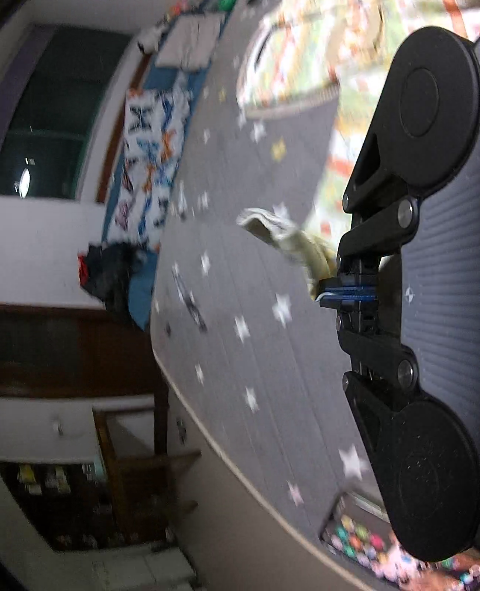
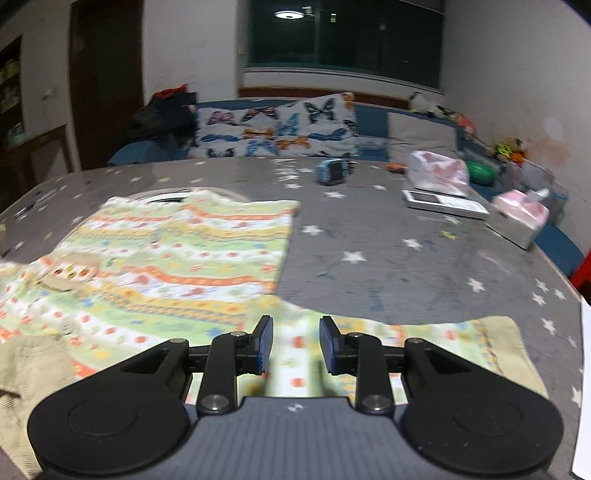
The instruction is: Fold clothes
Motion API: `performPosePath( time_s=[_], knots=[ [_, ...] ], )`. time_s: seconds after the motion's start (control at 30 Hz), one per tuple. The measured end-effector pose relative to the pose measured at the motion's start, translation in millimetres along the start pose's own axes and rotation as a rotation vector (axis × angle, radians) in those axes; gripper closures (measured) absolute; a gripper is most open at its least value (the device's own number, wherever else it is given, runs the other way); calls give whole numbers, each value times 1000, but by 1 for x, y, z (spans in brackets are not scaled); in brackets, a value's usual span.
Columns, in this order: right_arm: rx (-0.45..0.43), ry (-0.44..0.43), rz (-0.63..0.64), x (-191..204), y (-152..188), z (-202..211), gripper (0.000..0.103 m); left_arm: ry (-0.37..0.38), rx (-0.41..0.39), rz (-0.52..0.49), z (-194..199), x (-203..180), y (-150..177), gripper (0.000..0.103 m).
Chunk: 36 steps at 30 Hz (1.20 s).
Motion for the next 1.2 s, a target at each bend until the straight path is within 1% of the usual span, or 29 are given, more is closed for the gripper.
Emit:
performPosePath(
  time_s=[0.07,0.13,0.2,0.23,0.27,0.4,0.47,0.53,0.57,0.63,0.7,0.8,0.87,1.03,1.13,1.2],
  knots=[
    [4,-19,25,12,-1,0,74,-22,17,21,0,9,3,95],
    [7,-33,49,21,-2,0,70,-49,-9,23,7,9,1,95],
    [10,-47,69,30,-3,1,70,-76,-40,23,15,9,-1,95],
    [12,-55,79,34,-4,1,70,-60,-50,22,18,7,-2,95],
    [14,-64,86,38,-4,1,70,-26,-57,12,20,3,-3,95],
    [29,-97,114,53,-4,-4,68,47,-39,-80,12,-23,-5,95],
    [37,-109,117,57,-2,-8,68,52,-7,-107,0,-33,-6,94],
    [47,-125,111,60,0,-9,67,42,26,-133,-12,-37,-2,93],
    [52,-133,107,61,2,-10,67,32,20,-143,-15,-38,-1,92],
    [61,-138,102,61,5,-11,64,-17,5,-176,-20,-37,-4,92],
    [65,-135,95,60,9,-9,64,-67,1,-201,-24,-34,-6,92],
    [64,-141,86,59,12,-6,64,-81,14,-182,-28,-28,-11,92],
    [63,-165,85,63,13,-4,64,-87,19,-177,-27,-27,-11,92],
    [55,-260,136,94,15,-4,64,12,-14,-194,8,-47,-5,92],
    [73,-304,159,110,20,-8,64,140,-19,-237,37,-73,3,92],
    [84,-313,178,116,24,-10,64,230,-14,-269,53,-92,10,92]
  ],
)
Point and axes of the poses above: each gripper's, at about its wrist camera, not at the fingertips, and z roughly against the way its jaws point, x to its left, y to its underside, the point moved 3 cm from there along -z, roughly the way its jaws point, and after that the axes turned 8 degrees about -y, right-handed, at the moved point
